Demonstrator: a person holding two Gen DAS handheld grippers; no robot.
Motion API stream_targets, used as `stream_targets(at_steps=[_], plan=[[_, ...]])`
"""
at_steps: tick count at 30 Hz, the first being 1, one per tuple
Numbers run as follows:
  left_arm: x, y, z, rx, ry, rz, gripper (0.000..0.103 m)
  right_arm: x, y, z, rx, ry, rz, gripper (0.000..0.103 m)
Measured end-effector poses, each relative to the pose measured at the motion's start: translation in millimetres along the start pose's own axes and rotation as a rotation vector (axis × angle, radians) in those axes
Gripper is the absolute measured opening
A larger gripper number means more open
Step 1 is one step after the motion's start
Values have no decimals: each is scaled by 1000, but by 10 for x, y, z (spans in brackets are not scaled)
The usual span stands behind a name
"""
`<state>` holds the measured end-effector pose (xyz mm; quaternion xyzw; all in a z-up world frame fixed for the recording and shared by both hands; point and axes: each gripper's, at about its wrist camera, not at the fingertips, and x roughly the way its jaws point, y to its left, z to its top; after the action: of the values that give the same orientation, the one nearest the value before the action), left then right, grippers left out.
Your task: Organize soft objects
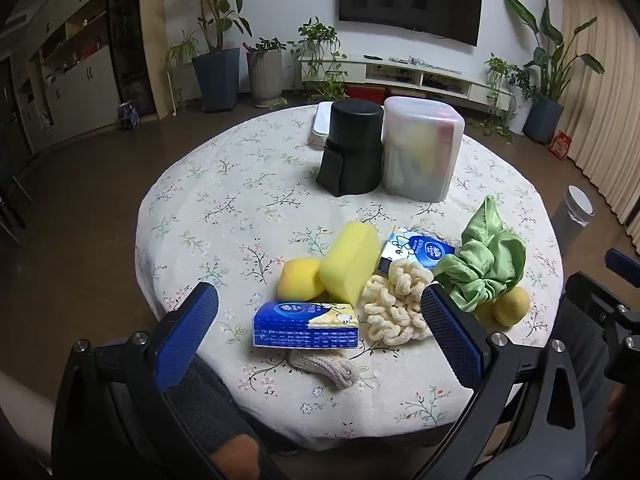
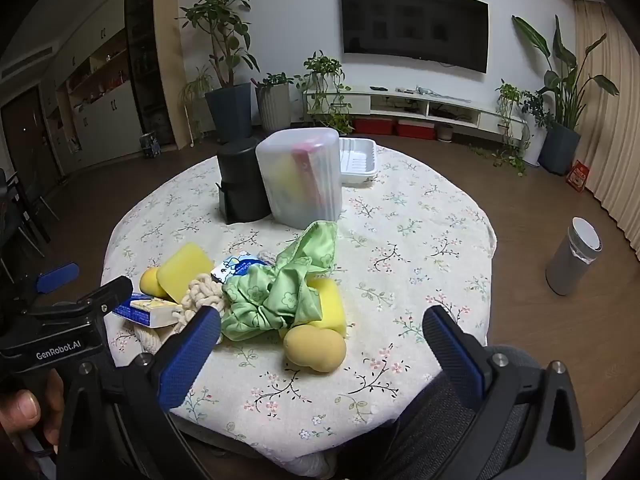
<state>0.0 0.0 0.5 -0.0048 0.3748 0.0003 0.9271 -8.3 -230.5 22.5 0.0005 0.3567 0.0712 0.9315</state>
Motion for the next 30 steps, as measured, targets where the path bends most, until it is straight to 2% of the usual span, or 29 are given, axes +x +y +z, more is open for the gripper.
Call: stream_targets(at_steps=[4, 30], plan=[[55, 38, -1, -23, 13, -22, 103, 6, -9, 0, 0, -1, -1, 103], [42, -2, -18, -7, 11, -6, 103, 8, -3, -6, -3, -3, -3, 103]])
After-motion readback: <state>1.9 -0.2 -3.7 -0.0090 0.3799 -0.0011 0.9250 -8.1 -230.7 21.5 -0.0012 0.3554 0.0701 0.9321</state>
